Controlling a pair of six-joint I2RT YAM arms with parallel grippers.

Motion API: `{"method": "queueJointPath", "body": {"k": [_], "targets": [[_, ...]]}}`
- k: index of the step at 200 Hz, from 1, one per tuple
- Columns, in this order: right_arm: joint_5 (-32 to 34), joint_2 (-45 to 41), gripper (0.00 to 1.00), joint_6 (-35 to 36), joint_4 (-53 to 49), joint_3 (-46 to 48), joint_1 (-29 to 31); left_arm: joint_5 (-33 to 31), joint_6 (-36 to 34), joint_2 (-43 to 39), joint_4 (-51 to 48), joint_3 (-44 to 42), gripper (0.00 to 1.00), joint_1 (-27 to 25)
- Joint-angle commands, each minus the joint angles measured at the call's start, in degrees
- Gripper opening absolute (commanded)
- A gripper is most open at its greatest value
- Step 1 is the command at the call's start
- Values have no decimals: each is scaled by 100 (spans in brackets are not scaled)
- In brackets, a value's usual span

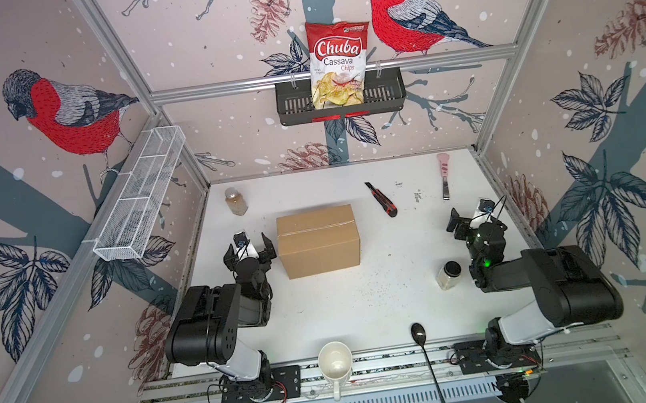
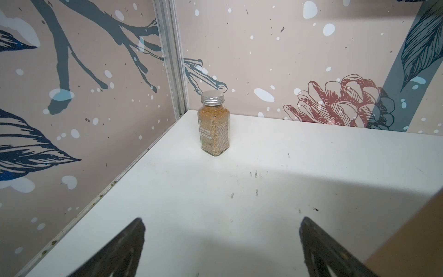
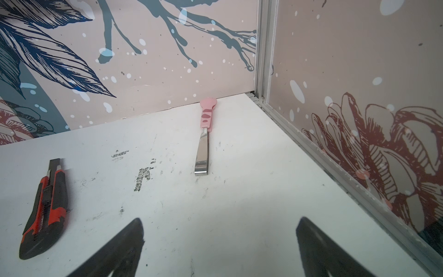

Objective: Unpack the express box

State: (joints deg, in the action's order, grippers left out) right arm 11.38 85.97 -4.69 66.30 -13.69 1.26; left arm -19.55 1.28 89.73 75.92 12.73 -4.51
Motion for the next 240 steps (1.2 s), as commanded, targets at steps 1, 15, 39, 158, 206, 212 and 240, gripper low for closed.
{"method": "queueJointPath", "body": {"k": [1,15,39,158,206,212,240], "targets": [[-47,-2,99,-10,184,6,12,9,-38,-9,87,1,99,-1],[-43,-2,99,-15,181,7,9,9,-31,-14,89,1,99,1],[-44,-2,99,-14,186,6,4,7,-33,-13,88,12,99,3],[135,-1596,99,-1279,-5314,-2452,-90,-1688,1752,-2051,-4788,1962,99,172],[-156,-1657,99,-1313,-7318,-3923,382,51,2692,-2451,-7131,3115,99,399],[-184,-1595,99,-1251,-7490,-4093,515,275,2859,-2486,-7410,3219,99,398],[-211,-1062,99,-1213,-8001,-4837,1097,-335,3413,-2777,-8655,3464,99,-409]]}}
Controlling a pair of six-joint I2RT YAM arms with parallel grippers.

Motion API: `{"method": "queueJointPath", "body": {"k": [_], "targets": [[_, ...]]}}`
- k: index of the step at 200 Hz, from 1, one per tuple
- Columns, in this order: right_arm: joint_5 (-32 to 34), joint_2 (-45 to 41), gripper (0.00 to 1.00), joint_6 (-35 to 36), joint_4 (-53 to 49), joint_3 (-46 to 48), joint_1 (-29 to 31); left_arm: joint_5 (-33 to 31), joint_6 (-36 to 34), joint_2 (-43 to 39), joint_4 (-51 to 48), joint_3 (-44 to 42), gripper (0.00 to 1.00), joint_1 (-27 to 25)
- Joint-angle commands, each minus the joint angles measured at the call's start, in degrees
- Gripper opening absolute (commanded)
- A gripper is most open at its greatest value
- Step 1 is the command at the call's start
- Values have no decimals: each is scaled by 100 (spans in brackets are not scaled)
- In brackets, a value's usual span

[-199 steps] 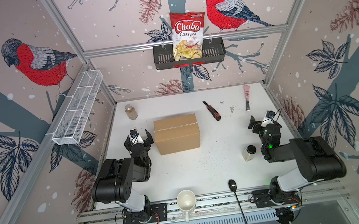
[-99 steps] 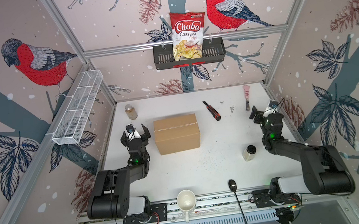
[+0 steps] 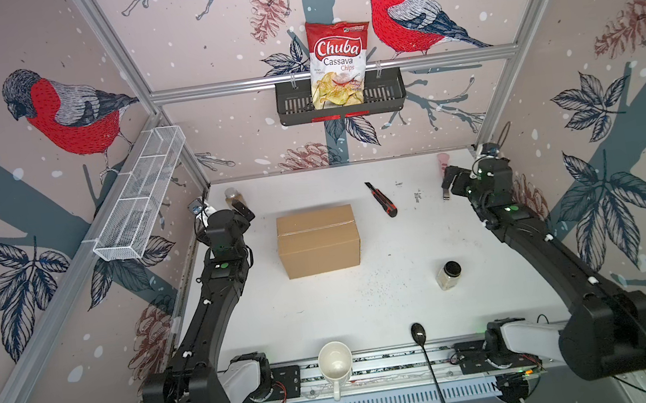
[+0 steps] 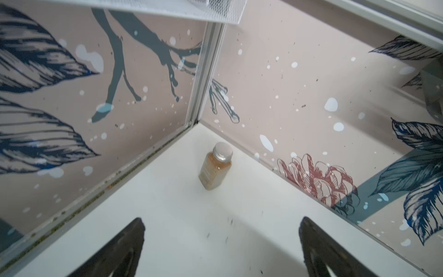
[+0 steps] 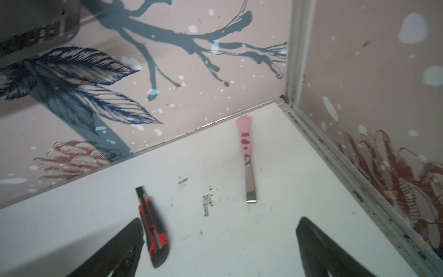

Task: Unpack the express box
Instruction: 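Move left gripper toward the cardboard box while right gripper reaches toward the utility knife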

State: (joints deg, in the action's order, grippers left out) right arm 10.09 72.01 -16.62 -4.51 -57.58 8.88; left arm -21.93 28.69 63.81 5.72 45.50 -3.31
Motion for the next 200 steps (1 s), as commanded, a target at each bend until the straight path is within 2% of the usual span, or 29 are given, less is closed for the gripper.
{"method": "queueJointPath", "body": {"k": [1,6,16,29,52,61,72,88,110,116,125,159,200], "targets": [[-84,359,99,-27,-928,-461,347,-121,690,-198,-1674,197,99,-569],[-109,454,99,-47,-960,-582,420,-209,783,-262,-1863,228,99,-738],[-310,645,90,-40,-965,-771,504,-241,935,-381,-2173,272,99,-1019],[-557,949,68,-57,-964,-1018,584,-310,1219,-572,-2460,270,99,-1379],[-953,1487,41,-51,-944,-1407,697,-553,1716,-952,-2946,224,95,-1977],[-1121,1695,33,-59,-975,-1574,726,-713,1908,-1070,-3180,210,84,-2189],[-1374,1934,22,-53,-954,-1732,763,-871,2180,-1199,-3512,206,66,-2398],[-1668,2268,11,-49,-859,-1913,837,-979,2580,-1397,-3869,148,44,-2676],[-1964,2792,5,-30,-803,-2287,950,-1018,3080,-1661,-4012,-68,15,-3061],[-2020,2951,0,-18,-826,-2414,986,-1036,3203,-1686,-4024,-137,8,-3168],[-2108,3169,0,-5,-832,-2612,1039,-1072,3392,-1672,-4106,-196,0,-3326],[-2387,3943,0,186,-1008,-3328,1284,-1048,3943,-1355,-4193,-324,0,-3926],[-3004,4484,0,507,-973,-3782,1553,-819,4093,-1117,-3456,-778,0,-4028]]}}
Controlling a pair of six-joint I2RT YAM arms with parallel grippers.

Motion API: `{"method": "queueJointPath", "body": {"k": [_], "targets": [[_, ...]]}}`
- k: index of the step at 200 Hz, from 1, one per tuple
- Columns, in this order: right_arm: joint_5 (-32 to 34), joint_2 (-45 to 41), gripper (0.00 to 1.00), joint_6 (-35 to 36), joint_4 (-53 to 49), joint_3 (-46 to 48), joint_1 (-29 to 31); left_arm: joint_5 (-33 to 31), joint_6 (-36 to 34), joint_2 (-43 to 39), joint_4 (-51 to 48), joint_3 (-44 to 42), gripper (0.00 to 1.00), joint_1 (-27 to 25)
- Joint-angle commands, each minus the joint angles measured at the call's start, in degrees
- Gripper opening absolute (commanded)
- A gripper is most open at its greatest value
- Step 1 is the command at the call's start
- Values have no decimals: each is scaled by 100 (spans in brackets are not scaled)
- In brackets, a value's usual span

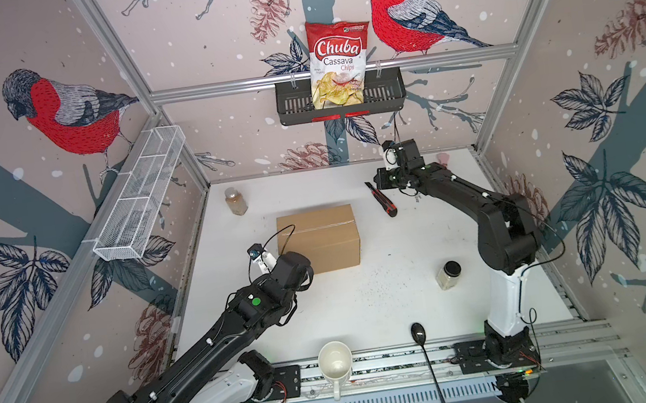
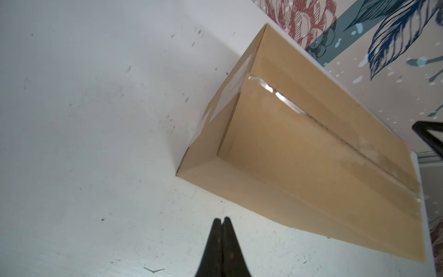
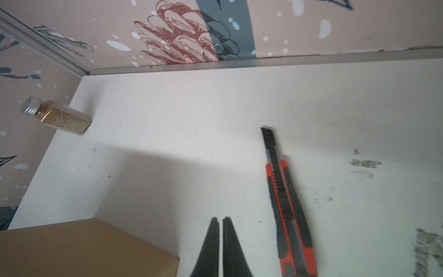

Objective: Unpack the express box

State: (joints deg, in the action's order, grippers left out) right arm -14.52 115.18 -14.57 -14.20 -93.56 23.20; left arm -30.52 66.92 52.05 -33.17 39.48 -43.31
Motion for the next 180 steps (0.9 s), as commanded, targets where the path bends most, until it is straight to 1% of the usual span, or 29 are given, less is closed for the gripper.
{"method": "queueJointPath", "body": {"k": [1,32,58,80,107,124,159,180], "targets": [[-560,174,0,312,-4,-191,127,35,274,68,438,-186,0,-28],[-980,418,0,601,22,-443,303,-44,410,-55,893,-571,0,-28],[-1263,712,0,678,-73,-766,388,-157,645,-198,1122,-908,0,-28],[-1379,904,1,761,-196,-985,465,-189,759,-265,1327,-1159,0,-28],[-1473,972,1,849,-242,-1034,528,-308,709,-177,1690,-1337,0,4],[-1532,964,2,888,-249,-1016,550,-303,615,-76,1834,-1344,0,146],[-1633,957,3,1049,-385,-999,628,2,283,-39,2355,-1504,0,609],[-1629,846,3,1113,-384,-769,658,26,112,-12,2486,-1523,0,805]]}}
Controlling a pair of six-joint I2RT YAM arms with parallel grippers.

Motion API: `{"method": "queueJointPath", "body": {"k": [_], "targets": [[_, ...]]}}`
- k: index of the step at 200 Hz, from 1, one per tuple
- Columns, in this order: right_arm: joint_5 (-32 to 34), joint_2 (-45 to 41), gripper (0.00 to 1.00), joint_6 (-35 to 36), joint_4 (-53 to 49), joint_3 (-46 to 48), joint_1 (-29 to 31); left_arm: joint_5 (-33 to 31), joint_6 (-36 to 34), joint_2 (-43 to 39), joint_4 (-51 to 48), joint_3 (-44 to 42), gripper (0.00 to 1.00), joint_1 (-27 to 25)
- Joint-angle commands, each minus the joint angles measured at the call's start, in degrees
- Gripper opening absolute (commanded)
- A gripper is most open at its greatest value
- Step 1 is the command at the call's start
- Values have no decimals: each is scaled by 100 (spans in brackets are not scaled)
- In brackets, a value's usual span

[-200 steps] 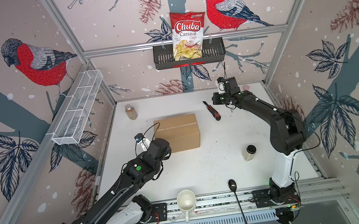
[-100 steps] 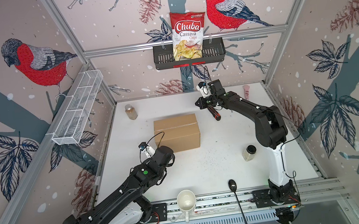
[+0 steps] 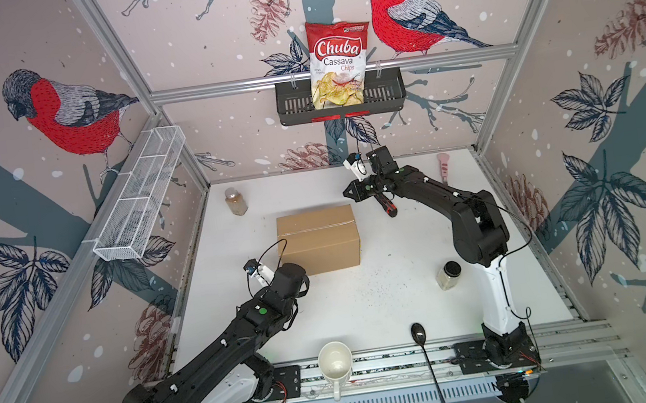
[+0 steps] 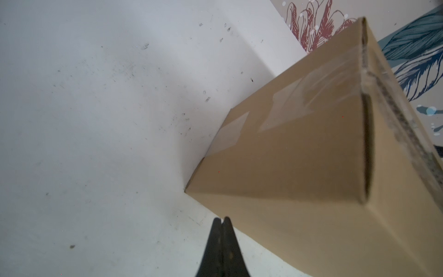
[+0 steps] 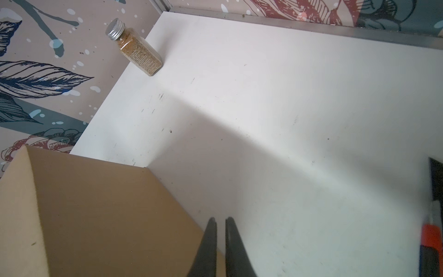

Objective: Unpack the express box

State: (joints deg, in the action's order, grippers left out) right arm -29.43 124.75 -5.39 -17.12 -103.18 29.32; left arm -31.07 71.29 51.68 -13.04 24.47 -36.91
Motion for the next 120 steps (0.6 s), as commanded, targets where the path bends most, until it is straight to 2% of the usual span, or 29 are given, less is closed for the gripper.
{"method": "queueJointPath", "body": {"k": [1,120], "targets": [[-136,-123,3,195,-86,210,47,82,-330,30,480,-21,0,170],[-128,-1251,3,222,438,2108,101,415,-877,1237,1740,152,0,661]]}}
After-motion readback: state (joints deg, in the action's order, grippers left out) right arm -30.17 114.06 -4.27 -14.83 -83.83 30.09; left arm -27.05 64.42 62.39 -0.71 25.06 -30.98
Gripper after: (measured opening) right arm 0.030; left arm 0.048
